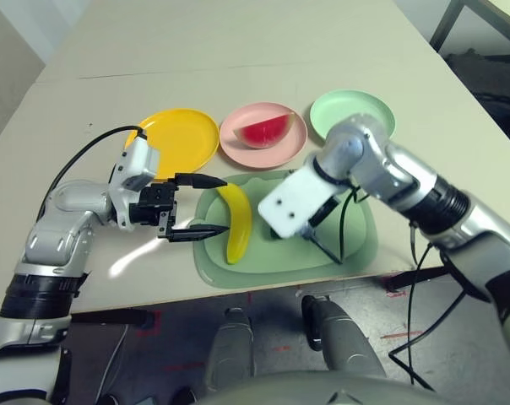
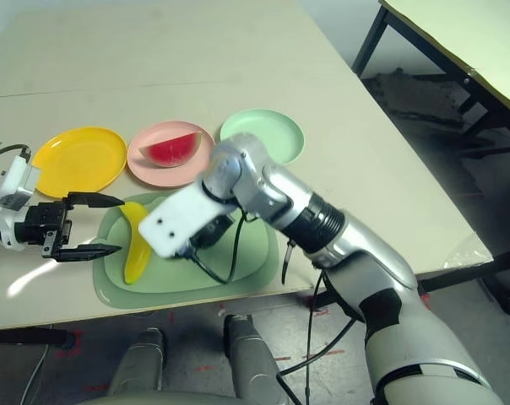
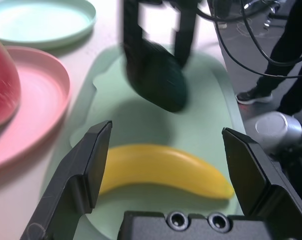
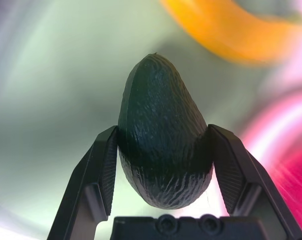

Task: Place the fruits into color-matched plates.

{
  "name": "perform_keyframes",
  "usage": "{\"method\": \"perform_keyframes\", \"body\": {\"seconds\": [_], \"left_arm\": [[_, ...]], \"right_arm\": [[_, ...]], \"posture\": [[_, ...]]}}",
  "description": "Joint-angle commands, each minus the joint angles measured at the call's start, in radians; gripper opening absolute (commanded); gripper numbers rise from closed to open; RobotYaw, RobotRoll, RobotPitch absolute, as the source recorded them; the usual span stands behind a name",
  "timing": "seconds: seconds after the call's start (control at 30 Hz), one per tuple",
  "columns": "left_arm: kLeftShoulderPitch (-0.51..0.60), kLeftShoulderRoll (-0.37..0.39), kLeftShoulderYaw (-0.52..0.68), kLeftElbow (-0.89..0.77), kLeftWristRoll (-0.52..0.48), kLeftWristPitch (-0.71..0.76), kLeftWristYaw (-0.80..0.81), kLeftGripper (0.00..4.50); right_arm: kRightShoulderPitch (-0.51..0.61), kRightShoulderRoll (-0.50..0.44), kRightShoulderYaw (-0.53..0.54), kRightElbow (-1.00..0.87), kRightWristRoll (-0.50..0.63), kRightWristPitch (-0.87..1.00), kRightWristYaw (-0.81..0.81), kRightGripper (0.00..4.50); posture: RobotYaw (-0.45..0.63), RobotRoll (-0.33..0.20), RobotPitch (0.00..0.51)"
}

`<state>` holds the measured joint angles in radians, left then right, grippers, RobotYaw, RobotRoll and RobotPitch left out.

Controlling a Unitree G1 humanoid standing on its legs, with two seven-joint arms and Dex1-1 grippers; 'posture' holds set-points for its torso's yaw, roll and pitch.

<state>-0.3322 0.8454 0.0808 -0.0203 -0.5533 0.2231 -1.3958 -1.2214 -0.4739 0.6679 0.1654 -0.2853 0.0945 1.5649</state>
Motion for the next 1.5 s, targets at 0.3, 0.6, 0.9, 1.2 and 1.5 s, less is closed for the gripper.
{"method": "perform_keyframes", "body": {"seconds": [0.3, 0.6, 0.9, 1.2, 1.5], "left_arm": [[-0.046, -0.066, 0.031, -0.068, -0.012, 0.097, 0.196, 4.5], [-0.021, -0.062, 0.01, -0.066, 0.038, 0.06, 0.198, 4.5], [-0.02, -0.052, 0.012, -0.069, 0.036, 0.069, 0.178, 4.5], [-0.038, -0.024, 0.013, -0.032, 0.063, 0.032, 0.144, 4.5], [-0.051, 0.067, -0.016, 0.063, 0.172, -0.109, 0.056, 4.5]], "right_arm": [[-0.188, -0.034, -0.086, 0.565, -0.084, -0.203, -0.188, 3.02], [-0.242, -0.011, -0.089, 1.064, -0.206, -0.304, -0.559, 3.02], [-0.195, 0.013, -0.129, 1.143, -0.224, -0.327, -0.701, 3.76], [-0.239, -0.039, -0.229, 1.077, -0.156, -0.336, -0.586, 4.45], [0.11, -0.169, -0.488, 0.432, 0.272, 0.048, -0.125, 4.45]], "posture": [[-0.03, 0.0, 0.201], [-0.03, 0.0, 0.205], [-0.03, 0.0, 0.211], [-0.03, 0.0, 0.212], [-0.04, 0.0, 0.204]]}}
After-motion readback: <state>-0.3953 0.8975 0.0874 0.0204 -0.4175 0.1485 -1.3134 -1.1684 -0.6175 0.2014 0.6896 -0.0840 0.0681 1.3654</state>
